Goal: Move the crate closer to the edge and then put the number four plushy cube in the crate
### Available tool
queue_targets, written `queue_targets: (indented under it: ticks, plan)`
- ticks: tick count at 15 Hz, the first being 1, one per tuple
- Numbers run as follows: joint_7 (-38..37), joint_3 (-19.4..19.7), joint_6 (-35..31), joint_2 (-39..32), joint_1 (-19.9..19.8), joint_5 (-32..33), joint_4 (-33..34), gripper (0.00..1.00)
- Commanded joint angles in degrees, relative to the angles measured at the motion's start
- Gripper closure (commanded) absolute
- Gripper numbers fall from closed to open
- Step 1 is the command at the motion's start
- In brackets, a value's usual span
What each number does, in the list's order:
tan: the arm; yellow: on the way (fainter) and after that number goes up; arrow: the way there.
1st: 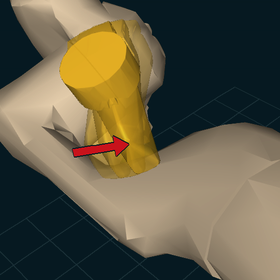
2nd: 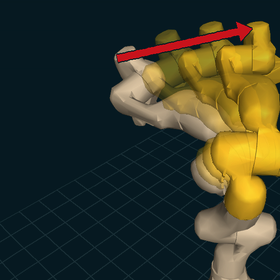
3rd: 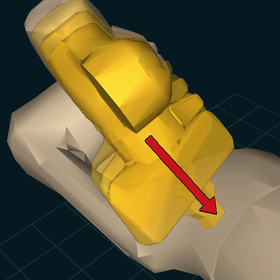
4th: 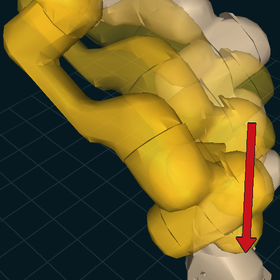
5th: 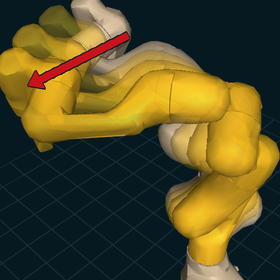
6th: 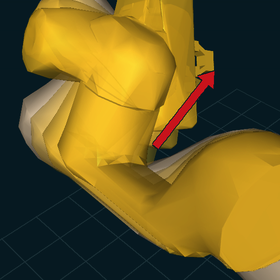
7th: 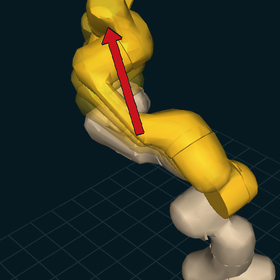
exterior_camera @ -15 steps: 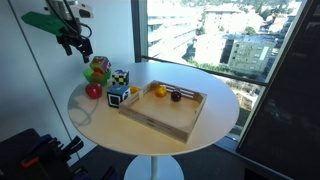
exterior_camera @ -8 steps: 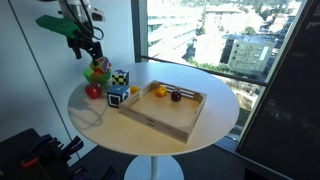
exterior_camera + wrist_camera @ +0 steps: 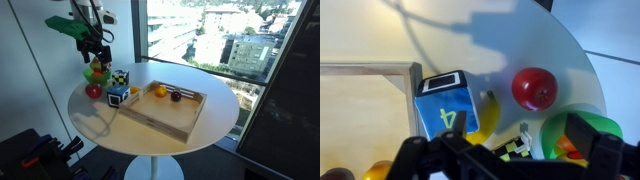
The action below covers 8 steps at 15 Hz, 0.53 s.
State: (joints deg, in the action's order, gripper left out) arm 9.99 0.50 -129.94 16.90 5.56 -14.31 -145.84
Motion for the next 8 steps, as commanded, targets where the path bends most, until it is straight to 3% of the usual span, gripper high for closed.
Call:
queue_targets:
  ticks: [1,8]
  plan:
    - [2.76,1.61,2.81,1.03,-1.93,2.68,0.1,0.0]
    - [8.06,3.25,2.83,0.88,-4.6,11.45,-0.76,0.0]
